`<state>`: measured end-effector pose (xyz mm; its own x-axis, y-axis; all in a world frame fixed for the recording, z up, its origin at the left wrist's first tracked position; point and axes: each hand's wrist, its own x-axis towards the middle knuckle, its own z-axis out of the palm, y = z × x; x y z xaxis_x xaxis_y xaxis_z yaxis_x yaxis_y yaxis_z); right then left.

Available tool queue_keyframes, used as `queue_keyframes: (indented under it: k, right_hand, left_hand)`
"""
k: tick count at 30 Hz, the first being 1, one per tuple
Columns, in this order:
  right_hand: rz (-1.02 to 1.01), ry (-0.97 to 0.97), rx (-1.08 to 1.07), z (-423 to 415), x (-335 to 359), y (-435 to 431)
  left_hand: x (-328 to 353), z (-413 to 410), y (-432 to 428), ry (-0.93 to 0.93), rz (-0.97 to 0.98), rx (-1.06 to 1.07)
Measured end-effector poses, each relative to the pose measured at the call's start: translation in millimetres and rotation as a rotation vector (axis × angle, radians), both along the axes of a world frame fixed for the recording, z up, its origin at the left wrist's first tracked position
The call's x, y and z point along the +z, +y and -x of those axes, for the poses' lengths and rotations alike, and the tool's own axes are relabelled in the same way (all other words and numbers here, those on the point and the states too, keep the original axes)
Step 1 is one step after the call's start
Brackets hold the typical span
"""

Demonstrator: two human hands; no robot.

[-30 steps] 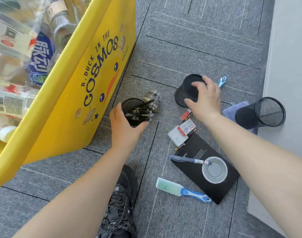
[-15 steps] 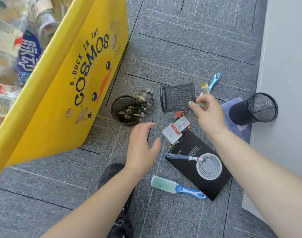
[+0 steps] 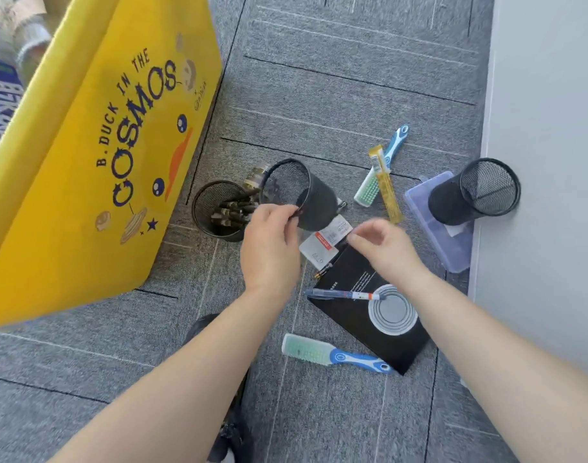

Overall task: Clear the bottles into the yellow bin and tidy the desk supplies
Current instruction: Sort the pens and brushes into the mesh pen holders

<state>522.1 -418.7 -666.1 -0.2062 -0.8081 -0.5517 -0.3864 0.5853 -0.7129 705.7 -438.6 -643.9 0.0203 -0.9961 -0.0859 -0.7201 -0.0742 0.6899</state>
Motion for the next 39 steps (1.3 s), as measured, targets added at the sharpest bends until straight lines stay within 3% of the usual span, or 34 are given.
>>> queue_keyframes:
  k: [5, 7, 10, 13, 17, 21, 24, 28, 32, 36, 39]
  right_hand:
    - [-0.09, 0.339, 0.674, 3, -17, 47]
    - [-0.052, 0.468, 0.763, 3, -21, 57]
    - [-0.033, 0.546, 0.712, 3, -21, 59]
    - [-0.074, 0.495, 0.553, 10, -17, 55]
    - [0.001, 0.274, 0.19, 7, 3, 31]
    - [0.15, 0.116, 0.118, -31, 31, -5]
    - [0.217, -0.132, 0.036, -65, 50, -29]
    - [0.33, -0.206, 0.089, -100, 58, -56]
    - [0.361, -0.13, 0.169, -127, 51, -76]
    - [0.274, 0.007, 0.345, -134, 39, -82]
    - [0.227, 0.02, 0.31, -125, 32, -73]
  left_hand:
    - [-9, -17, 27, -0.16, 0.06, -0.128]
    - [-12, -27, 40, -0.177, 0.041, -0.168]
    - [-15, -47, 56, -0.181, 0.021, -0.205]
    - [-15, -66, 70, -0.213, -0.021, -0.223]
    - [-17, -79, 78, -0.206, -0.087, -0.247]
    - [-19, -82, 78, -0.177, -0.137, -0.258]
    - [-19, -84, 75, -0.157, -0.152, -0.267]
    - [-13, -91, 76, -0.095, -0.121, -0.264]
    - [-8, -101, 77, -0.071, -0.157, -0.196]
    - [-9, -107, 78, -0.026, -0.194, -0.144]
    - [-10, -108, 79, -0.011, -0.224, -0.128]
